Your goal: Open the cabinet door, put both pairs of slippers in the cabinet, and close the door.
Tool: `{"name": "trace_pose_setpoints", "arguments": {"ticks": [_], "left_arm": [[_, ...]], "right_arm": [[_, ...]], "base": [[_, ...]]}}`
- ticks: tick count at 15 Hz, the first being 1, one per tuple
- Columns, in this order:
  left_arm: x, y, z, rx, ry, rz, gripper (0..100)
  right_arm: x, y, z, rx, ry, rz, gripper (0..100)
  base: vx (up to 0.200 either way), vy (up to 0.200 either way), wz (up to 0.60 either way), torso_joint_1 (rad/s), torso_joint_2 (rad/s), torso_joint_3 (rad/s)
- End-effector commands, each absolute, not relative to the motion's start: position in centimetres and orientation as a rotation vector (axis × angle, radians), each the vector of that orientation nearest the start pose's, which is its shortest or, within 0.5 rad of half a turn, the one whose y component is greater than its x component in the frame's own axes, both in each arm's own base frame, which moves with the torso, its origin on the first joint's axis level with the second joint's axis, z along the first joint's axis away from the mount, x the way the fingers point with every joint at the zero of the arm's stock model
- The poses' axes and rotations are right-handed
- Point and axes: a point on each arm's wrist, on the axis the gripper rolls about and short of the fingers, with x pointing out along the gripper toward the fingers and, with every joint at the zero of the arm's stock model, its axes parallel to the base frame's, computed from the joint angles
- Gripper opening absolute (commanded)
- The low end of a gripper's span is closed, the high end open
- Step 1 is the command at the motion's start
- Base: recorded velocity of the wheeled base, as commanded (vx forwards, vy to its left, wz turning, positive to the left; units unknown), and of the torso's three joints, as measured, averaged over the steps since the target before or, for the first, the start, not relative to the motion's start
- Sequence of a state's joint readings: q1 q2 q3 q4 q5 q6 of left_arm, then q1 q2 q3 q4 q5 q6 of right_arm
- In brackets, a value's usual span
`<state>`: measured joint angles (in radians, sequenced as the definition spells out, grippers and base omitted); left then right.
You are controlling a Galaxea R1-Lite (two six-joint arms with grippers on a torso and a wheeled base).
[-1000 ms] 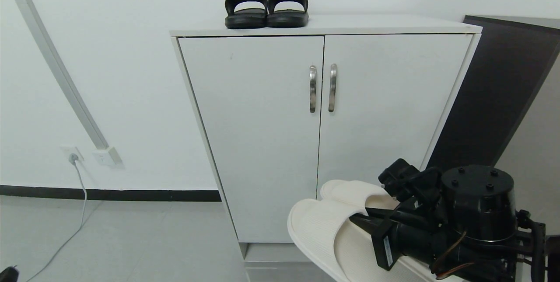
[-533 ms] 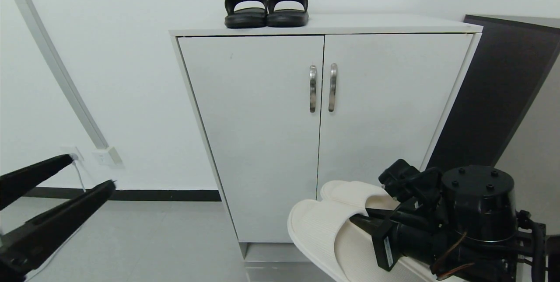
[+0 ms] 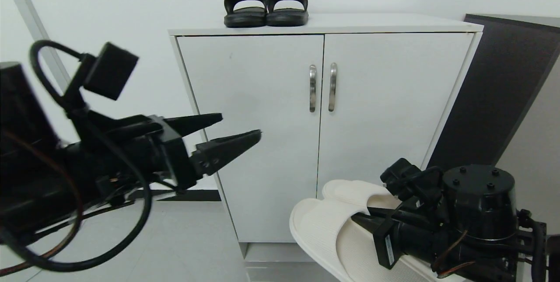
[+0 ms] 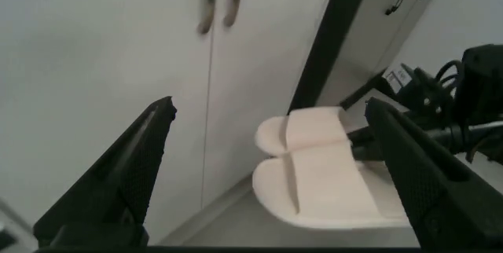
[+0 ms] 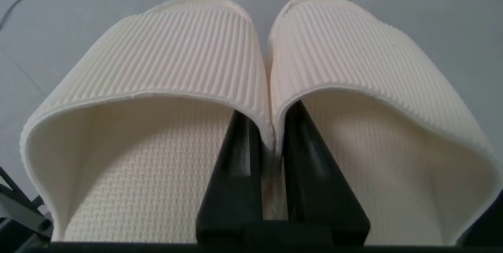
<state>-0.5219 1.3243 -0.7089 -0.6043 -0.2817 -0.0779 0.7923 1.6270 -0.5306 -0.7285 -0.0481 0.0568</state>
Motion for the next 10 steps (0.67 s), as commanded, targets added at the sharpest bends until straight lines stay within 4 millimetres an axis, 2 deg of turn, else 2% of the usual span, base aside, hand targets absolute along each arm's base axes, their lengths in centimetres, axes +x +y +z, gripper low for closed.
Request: {"name": "trace_pose_setpoints", "arguments": {"ticks": [1,2,7,10], "left_arm": [[21.7,-15.6,24.5,-0.063,0.096,-0.857,100],[22.8,-16.5,24.5,-0.064,0.097,-0.868,100],[24.8,-20.9,25.7,-0.168,0.113,-1.006,100],[26.8,-23.0,26.3,-0.172,0.102,-1.035,100]], "right_arm": [[18.3,18.4,14.0,-0.100,0.370,0.727,0],[18.4,18.4,14.0,-0.099,0.372,0.724,0],[18.4,18.3,13.9,-0.100,0.377,0.725,0],[18.4,18.3,13.9,-0.099,0.377,0.725,0]], "base": [[0.000,0.000,0.00,0.000,0.00,0.000],[0.000,0.000,0.00,0.000,0.00,0.000],[0.000,0.000,0.00,0.000,0.00,0.000],[0.000,0.000,0.00,0.000,0.00,0.000]]}}
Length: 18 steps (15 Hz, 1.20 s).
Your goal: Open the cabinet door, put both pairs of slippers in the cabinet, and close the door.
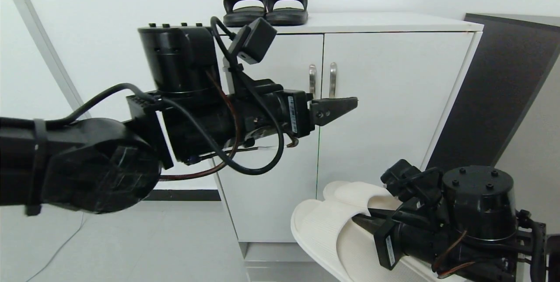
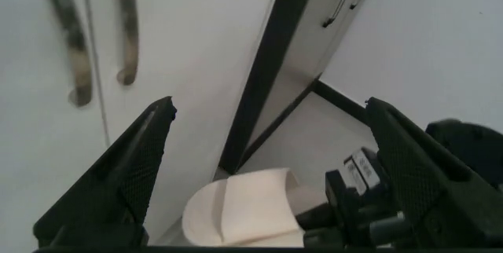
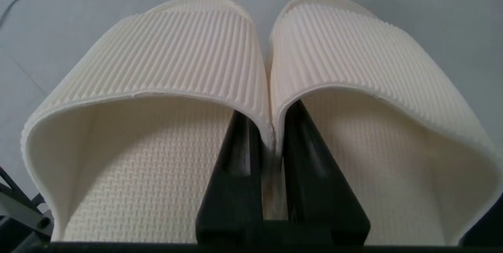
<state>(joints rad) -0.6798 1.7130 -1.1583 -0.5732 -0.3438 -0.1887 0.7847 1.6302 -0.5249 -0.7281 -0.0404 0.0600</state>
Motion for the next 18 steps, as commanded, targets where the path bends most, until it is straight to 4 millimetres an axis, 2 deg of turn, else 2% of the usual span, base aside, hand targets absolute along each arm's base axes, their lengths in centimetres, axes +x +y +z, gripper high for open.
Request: {"name": "trace_pose_setpoints", "arguments": {"ticks": [1,4,10,13,18], "left_arm": [[27.1,-23.2,26.6,-0.180,0.106,-1.055,100],[28.0,-24.0,28.1,-0.271,0.146,-1.169,100],[30.2,-25.5,26.8,-0.268,0.144,-1.085,100],[31.2,-25.4,27.3,-0.276,0.113,-1.020,100],[32.9,-24.7,26.7,-0.275,0.128,-0.965,100]], "right_arm": [[18.4,18.2,13.9,-0.097,0.377,0.723,0],[18.6,18.1,13.9,-0.097,0.379,0.713,0],[18.7,18.1,13.6,-0.100,0.387,0.709,0],[18.8,18.1,13.4,-0.104,0.396,0.710,0],[18.8,18.2,13.3,-0.106,0.397,0.710,0]], "base": [[0.000,0.000,0.00,0.000,0.00,0.000],[0.000,0.000,0.00,0.000,0.00,0.000],[0.000,0.000,0.00,0.000,0.00,0.000],[0.000,0.000,0.00,0.000,0.00,0.000],[0.000,0.000,0.00,0.000,0.00,0.000]]}}
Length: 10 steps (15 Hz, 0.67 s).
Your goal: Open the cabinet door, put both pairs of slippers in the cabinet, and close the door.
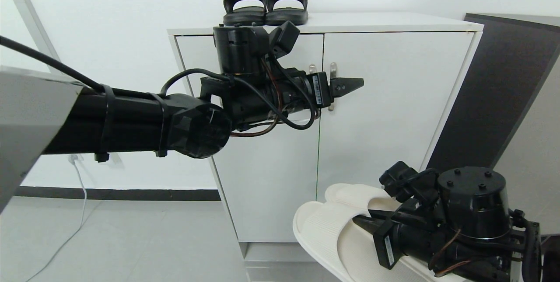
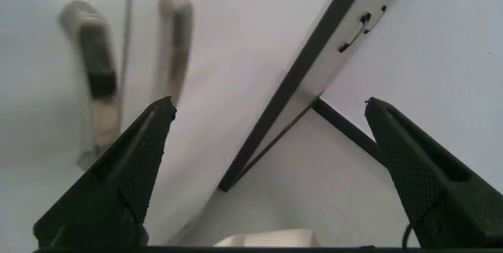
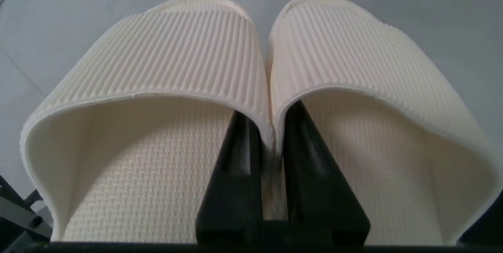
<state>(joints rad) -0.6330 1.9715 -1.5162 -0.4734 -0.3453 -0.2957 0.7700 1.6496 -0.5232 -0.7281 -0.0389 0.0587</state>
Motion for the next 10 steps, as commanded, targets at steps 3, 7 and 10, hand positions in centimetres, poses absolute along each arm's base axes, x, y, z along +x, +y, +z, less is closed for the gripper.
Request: {"name": "trace_pose_setpoints", "arguments": {"ticks": [3,7,10], "left_arm": [[34.0,-25.1,26.4,-0.277,0.124,-0.957,100],[34.9,-26.0,26.0,-0.274,0.147,-0.959,100],[35.8,-26.6,25.8,-0.281,0.143,-0.933,100]], "right_arm": [[18.9,18.1,13.3,-0.106,0.399,0.705,0],[19.0,18.1,13.1,-0.108,0.404,0.703,0],[19.0,18.1,13.0,-0.110,0.410,0.703,0]], "base": [[0.000,0.000,0.00,0.000,0.00,0.000],[0.000,0.000,0.00,0.000,0.00,0.000],[0.000,0.000,0.00,0.000,0.00,0.000]]}}
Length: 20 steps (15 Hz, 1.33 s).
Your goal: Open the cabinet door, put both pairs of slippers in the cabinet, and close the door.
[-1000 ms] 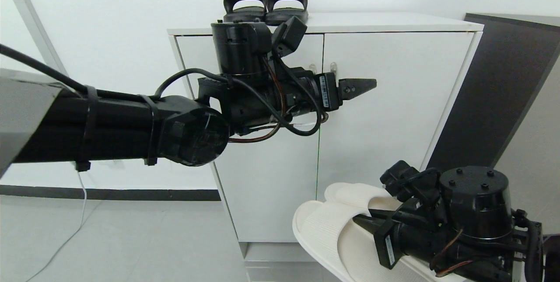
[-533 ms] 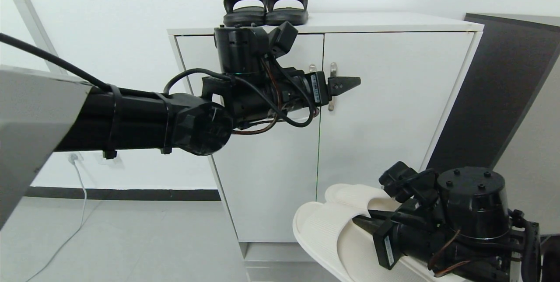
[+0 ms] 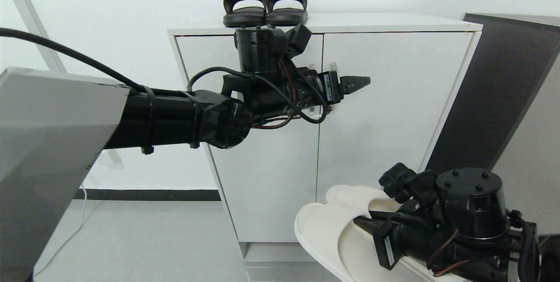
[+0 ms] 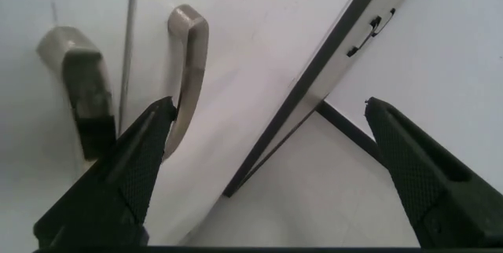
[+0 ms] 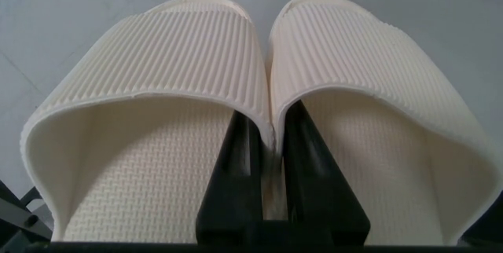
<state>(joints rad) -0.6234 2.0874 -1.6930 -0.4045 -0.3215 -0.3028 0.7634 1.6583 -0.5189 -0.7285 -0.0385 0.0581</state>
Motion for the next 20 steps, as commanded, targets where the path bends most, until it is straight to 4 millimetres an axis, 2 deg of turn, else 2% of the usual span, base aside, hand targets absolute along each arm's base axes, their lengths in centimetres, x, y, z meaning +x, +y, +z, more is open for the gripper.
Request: {"name": "trace_pose_setpoints", "arguments": {"ticks": [1,2,3,7,13,17,18,20], "left_arm": [[35.8,-26.6,25.6,-0.282,0.148,-0.934,100],[35.7,-26.7,25.6,-0.281,0.152,-0.935,100],[35.7,-26.7,25.6,-0.281,0.152,-0.935,0],[34.9,-26.2,25.9,-0.281,0.158,-0.940,0],[30.7,-25.6,26.5,-0.278,0.161,-0.992,0],[26.9,-23.9,26.6,-0.280,0.139,-1.021,0],[25.6,-22.9,26.8,-0.282,0.133,-1.023,0],[25.4,-22.1,27.2,-0.291,0.124,-1.012,0]], "right_arm": [[19.0,18.1,13.0,-0.110,0.410,0.703,0],[19.0,18.1,13.0,-0.110,0.410,0.703,0],[19.0,18.0,13.0,-0.111,0.412,0.701,0],[18.5,17.7,12.6,-0.112,0.430,0.741,0],[17.1,16.8,12.2,-0.118,0.355,0.911,0],[16.8,16.8,11.9,-0.121,0.362,0.942,0],[16.6,16.7,11.8,-0.120,0.366,0.954,0],[16.4,16.8,11.7,-0.131,0.366,0.969,0]], "base": [[0.000,0.000,0.00,0.000,0.00,0.000],[0.000,0.000,0.00,0.000,0.00,0.000],[0.000,0.000,0.00,0.000,0.00,0.000],[0.000,0.000,0.00,0.000,0.00,0.000],[0.000,0.000,0.00,0.000,0.00,0.000],[0.000,0.000,0.00,0.000,0.00,0.000],[0.000,0.000,0.00,0.000,0.00,0.000],[0.000,0.000,0.00,0.000,0.00,0.000]]}}
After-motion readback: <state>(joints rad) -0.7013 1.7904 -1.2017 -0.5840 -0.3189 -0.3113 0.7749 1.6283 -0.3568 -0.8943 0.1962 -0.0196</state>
